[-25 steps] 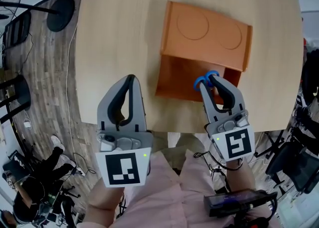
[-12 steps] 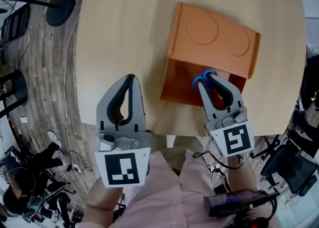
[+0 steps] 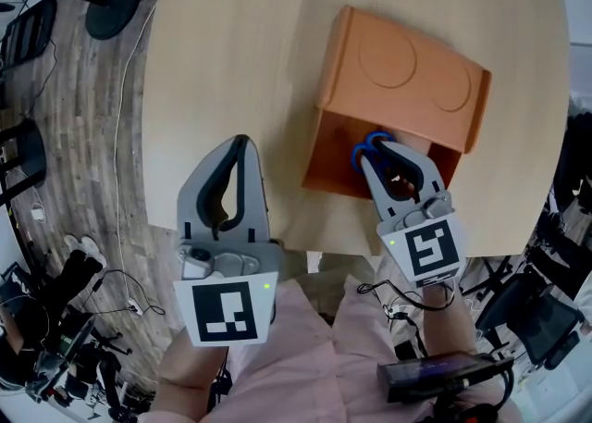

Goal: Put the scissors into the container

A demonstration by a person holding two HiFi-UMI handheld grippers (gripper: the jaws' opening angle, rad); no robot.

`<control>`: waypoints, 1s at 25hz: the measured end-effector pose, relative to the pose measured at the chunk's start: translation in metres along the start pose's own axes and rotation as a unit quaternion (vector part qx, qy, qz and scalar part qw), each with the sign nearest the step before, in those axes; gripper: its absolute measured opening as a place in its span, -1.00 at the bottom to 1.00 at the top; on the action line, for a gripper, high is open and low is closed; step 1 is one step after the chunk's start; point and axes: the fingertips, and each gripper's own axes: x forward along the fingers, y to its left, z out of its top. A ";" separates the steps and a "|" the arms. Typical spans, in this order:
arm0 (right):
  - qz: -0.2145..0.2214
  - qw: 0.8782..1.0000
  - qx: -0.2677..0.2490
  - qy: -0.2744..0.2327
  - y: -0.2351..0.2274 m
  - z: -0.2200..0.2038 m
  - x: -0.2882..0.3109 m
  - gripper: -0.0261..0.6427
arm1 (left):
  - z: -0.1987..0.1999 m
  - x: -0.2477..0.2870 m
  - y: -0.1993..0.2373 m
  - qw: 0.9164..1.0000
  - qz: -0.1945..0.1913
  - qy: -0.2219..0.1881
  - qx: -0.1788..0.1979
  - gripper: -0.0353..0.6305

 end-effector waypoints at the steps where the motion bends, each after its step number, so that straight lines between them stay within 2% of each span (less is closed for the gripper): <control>1: 0.004 1.000 -0.004 0.005 0.002 -0.001 0.001 -0.69 | 0.000 -0.001 0.001 1.000 0.001 -0.001 0.000 -0.88; 12: 0.019 0.999 -0.008 0.032 0.001 -0.008 0.006 -0.68 | 0.002 -0.002 0.001 1.000 0.007 -0.001 0.000 -0.88; 18: 0.020 1.000 0.016 -0.001 -0.002 0.000 -0.002 -0.69 | 0.010 -0.009 -0.003 1.000 0.013 -0.016 0.005 -0.88; 25: 0.007 0.998 0.020 -0.058 -0.003 0.025 -0.033 -0.70 | 0.030 -0.026 -0.019 0.999 0.013 -0.038 0.016 -0.88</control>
